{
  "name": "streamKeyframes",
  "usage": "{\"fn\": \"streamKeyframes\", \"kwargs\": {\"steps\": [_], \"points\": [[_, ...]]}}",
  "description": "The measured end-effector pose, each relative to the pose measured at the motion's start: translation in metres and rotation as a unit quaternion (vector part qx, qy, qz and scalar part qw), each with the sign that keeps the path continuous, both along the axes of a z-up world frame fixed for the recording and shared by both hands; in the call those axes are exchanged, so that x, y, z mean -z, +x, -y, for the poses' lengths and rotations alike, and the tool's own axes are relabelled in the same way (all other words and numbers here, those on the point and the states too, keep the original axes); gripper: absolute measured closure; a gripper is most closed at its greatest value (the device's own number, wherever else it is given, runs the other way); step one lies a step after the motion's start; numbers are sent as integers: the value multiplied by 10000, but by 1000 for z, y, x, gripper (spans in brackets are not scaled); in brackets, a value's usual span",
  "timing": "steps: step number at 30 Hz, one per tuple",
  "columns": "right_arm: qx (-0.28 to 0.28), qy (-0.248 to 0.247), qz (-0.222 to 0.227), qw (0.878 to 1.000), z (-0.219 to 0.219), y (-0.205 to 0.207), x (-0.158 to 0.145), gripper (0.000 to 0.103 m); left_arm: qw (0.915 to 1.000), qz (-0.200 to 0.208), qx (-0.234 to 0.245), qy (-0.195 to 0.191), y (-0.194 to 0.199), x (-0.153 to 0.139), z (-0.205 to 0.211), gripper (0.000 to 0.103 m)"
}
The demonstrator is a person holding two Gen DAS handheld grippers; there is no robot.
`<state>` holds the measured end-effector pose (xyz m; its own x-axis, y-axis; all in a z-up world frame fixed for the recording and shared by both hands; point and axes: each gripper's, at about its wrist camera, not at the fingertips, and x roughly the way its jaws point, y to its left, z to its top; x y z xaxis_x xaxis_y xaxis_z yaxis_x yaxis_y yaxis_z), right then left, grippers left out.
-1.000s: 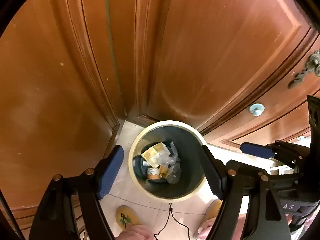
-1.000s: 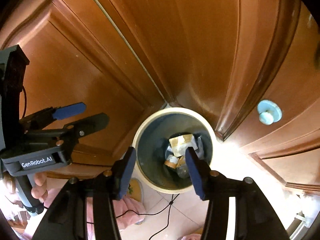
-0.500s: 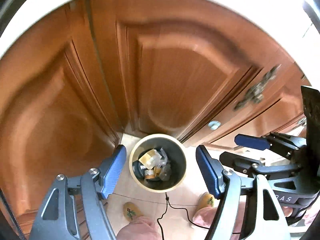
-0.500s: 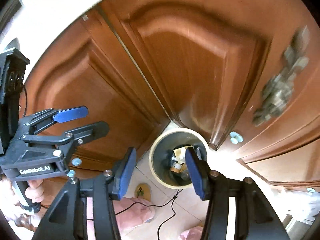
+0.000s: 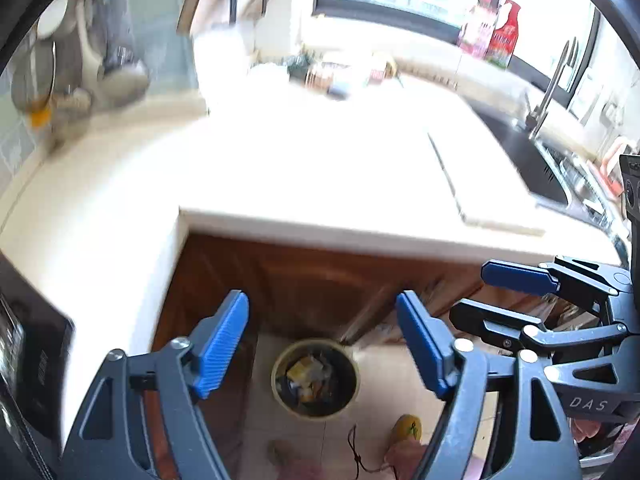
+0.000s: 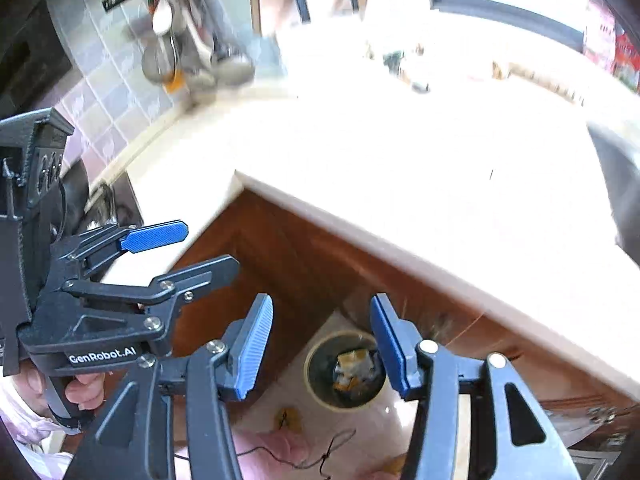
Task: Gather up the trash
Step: 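Raise both open tools back to the counter trash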
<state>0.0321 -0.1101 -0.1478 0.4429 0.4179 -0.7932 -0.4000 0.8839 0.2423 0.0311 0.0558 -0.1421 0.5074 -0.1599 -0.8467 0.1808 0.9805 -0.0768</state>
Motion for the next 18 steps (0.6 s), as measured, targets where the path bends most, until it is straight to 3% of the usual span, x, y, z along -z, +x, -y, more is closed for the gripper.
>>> {"fn": "streamKeyframes", "kwargs": {"steps": [5,10,13,18], "points": [[51,-144,432,9990,6,24,-58,51,9990,425,-75,-79,36,-56,6,9],[27,-370,853,9957,11,60,-103,51,9970,735,-245,30,80,-93,15,6],[92,-466,985,9940,19,85,-123,51,9958,844,-348,103,111,-109,14,5],[314,-485,952,9938,31,141,-135,51,9952,805,-540,142,171,-109,8,5]]}}
